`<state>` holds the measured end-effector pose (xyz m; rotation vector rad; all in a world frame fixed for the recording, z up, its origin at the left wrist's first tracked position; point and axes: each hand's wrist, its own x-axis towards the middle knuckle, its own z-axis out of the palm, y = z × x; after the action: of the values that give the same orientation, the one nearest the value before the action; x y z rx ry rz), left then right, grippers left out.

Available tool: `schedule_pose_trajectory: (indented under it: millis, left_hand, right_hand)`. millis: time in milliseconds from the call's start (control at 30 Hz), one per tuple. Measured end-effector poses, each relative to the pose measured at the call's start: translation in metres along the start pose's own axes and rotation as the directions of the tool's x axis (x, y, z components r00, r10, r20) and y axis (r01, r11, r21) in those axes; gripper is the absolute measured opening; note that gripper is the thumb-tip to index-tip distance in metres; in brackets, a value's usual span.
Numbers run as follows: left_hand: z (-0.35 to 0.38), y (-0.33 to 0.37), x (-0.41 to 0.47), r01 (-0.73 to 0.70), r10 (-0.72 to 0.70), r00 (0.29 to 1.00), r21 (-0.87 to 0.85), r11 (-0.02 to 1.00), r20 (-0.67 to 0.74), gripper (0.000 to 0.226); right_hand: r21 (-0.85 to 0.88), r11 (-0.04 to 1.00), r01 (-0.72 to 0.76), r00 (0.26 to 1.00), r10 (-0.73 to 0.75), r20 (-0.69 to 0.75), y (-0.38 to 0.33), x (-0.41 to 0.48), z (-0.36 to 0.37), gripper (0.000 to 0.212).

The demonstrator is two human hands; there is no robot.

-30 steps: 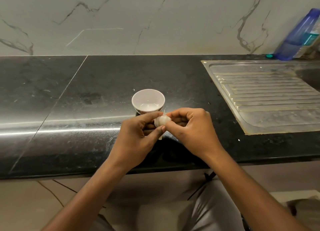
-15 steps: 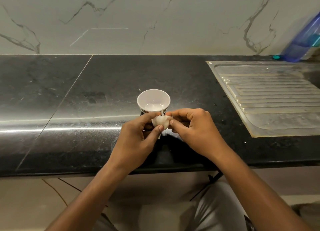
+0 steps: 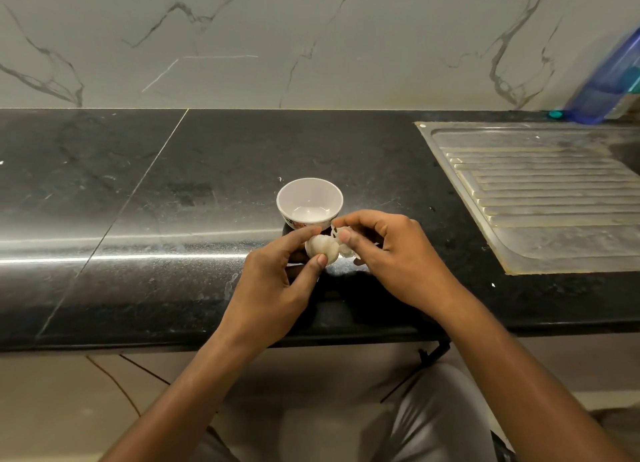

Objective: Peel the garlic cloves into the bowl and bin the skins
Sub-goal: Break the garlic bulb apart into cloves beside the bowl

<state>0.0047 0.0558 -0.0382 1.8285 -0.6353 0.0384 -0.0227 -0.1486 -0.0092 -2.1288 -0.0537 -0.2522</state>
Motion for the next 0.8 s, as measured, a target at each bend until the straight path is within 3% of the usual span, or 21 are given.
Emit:
schedule_pose_trajectory:
  millis: [267, 500, 667, 800]
  left_hand:
    - [-0.002, 0.000, -0.001, 0.024, -0.024, 0.999, -0.020, 1.000, -0.028, 0.043]
    - [-0.002, -0.002, -0.002, 0.024, -0.025, 0.999, -0.010, 1.000, -0.024, 0.042]
    - [-0.002, 0.001, -0.002, 0.026, -0.026, 0.999, -0.016, 1.000, -0.020, 0.040]
    - [-0.002, 0.003, -0.001, 0.035, -0.036, 0.999, -0.023, 0.999, -0.039, 0.038]
  right_hand:
    - [-0.016, 0.998, -0.064, 0.980, 0.059, -0.189, 0.013, 0.007, -0.022, 0.009]
    - [-0.347, 0.917, -0.195, 0.970, 0.127, -0.209, 0.032, 0.008, -0.036, 0.020]
    - [-0.497, 0.854, -0.150, 0.982, 0.072, -0.174, 0.032, 0.006, -0.034, 0.031]
    - [-0.434, 0.896, -0.095, 0.968, -0.019, -0.250, 0.018, 0.002, -0.031, 0.023]
